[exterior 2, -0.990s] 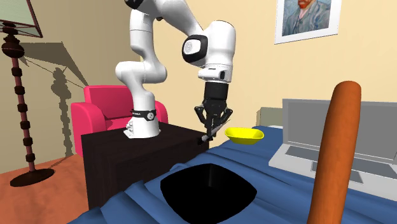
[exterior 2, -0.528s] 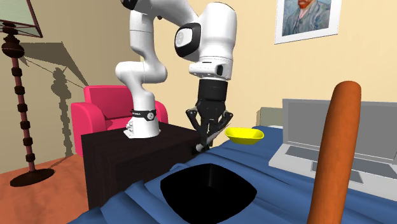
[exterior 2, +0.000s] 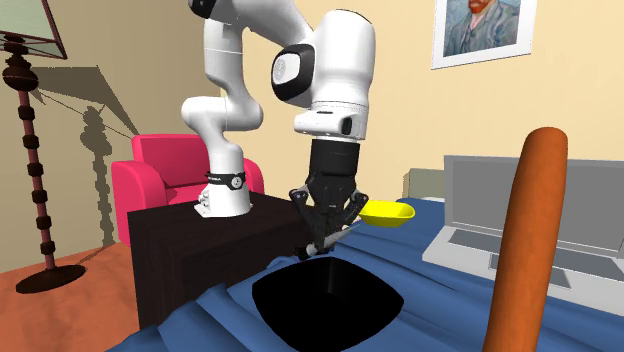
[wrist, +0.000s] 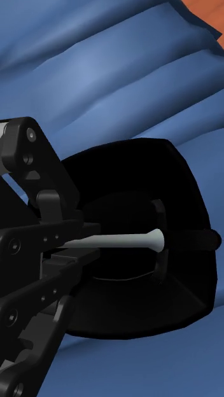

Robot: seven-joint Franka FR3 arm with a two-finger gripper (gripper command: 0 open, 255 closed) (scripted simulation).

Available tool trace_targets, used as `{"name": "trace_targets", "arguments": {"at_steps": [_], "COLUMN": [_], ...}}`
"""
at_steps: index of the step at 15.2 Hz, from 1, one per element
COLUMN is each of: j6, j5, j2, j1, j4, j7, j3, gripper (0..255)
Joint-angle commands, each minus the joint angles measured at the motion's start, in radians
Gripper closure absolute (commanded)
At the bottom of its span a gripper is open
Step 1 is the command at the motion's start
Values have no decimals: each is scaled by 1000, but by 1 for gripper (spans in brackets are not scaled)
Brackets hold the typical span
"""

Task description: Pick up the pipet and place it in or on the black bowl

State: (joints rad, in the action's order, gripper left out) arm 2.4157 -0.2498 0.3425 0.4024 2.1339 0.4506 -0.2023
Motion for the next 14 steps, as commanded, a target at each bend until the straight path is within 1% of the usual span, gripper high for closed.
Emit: {"name": "trace_targets", "arguments": {"at_steps": [1, 10, 14], "j6": [25, 118, 118], "j5": [-11, -58, -58], "j2": [24, 128, 128], "j1": [-2, -21, -21], "j4": [2, -6, -6], "j7": [8, 47, 47], "j3": [6, 34, 34], "gripper": [255, 255, 255]}}
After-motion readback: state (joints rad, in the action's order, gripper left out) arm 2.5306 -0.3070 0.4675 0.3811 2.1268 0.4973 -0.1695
